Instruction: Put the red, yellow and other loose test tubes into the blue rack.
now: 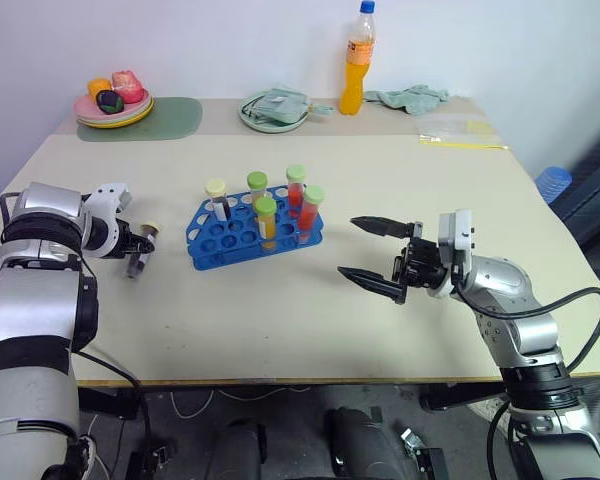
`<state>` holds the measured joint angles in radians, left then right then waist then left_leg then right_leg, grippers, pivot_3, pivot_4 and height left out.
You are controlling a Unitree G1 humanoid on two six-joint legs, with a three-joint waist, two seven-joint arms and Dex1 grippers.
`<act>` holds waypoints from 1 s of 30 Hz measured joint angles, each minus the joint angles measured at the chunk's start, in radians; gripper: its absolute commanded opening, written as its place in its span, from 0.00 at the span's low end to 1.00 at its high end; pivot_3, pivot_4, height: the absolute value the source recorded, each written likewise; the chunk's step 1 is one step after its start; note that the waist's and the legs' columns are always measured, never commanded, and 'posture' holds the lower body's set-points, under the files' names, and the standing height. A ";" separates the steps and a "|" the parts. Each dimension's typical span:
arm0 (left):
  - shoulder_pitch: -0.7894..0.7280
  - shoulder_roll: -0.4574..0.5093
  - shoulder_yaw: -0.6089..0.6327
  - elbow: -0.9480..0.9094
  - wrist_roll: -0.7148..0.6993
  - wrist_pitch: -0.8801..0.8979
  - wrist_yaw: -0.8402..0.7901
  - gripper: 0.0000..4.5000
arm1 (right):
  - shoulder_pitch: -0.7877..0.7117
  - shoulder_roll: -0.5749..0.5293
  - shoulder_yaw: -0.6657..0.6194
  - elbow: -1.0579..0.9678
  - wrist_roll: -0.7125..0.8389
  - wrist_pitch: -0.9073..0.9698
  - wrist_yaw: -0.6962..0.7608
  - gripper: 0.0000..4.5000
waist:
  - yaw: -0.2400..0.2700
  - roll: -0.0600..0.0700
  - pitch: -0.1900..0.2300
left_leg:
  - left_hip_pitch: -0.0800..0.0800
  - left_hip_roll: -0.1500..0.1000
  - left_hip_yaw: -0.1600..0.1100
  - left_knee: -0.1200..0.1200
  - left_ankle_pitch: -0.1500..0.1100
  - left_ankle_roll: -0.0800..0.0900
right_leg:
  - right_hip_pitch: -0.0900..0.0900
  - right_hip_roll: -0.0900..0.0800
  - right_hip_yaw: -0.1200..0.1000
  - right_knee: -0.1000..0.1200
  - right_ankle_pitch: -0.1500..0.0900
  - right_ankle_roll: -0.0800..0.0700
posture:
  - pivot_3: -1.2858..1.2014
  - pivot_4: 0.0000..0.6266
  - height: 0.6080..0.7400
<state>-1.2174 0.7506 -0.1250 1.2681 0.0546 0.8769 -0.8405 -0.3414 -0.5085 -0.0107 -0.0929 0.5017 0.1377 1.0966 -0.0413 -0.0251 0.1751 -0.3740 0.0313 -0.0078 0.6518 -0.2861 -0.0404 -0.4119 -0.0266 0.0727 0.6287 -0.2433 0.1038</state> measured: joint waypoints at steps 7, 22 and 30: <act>0.233 0.022 0.224 -0.418 -0.076 -0.301 0.274 0.17 | 0.034 0.000 -0.005 0.010 -0.007 -0.015 -0.010 1.00 | 0.003 -0.003 0.001 | -0.002 0.001 0.000 0.000 0.000 -0.001 | -0.003 -0.003 0.000 0.002 0.000 0.000 | 0.52 0.24 1.00; 0.826 -0.321 0.441 -1.358 -0.365 -0.829 0.291 0.17 | -0.057 -0.002 -0.004 0.072 -0.005 0.004 0.001 1.00 | 0.031 -0.005 -0.001 | 0.000 -0.002 0.002 0.002 0.000 -0.001 | 0.001 -0.005 0.001 0.000 0.001 -0.001 | 0.52 0.24 1.00; 0.915 -0.367 0.254 -1.214 -0.160 -1.069 0.323 0.17 | -0.030 -0.016 -0.008 0.031 -0.005 0.045 -0.039 1.00 | 0.025 -0.004 -0.001 | 0.001 -0.001 0.002 0.002 0.000 0.000 | 0.001 -0.003 0.001 0.000 0.000 -0.001 | 0.52 0.24 1.00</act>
<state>-0.3022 0.3838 0.1295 0.0538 -0.1057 -0.1918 -0.5171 -0.3711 -0.5242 -0.0191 -0.0616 0.4969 0.1830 1.0573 -0.0158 -0.0296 0.1743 -0.3732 0.0307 -0.0058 0.6539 -0.2859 -0.0409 -0.4107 -0.0292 0.0739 0.6287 -0.2429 0.1031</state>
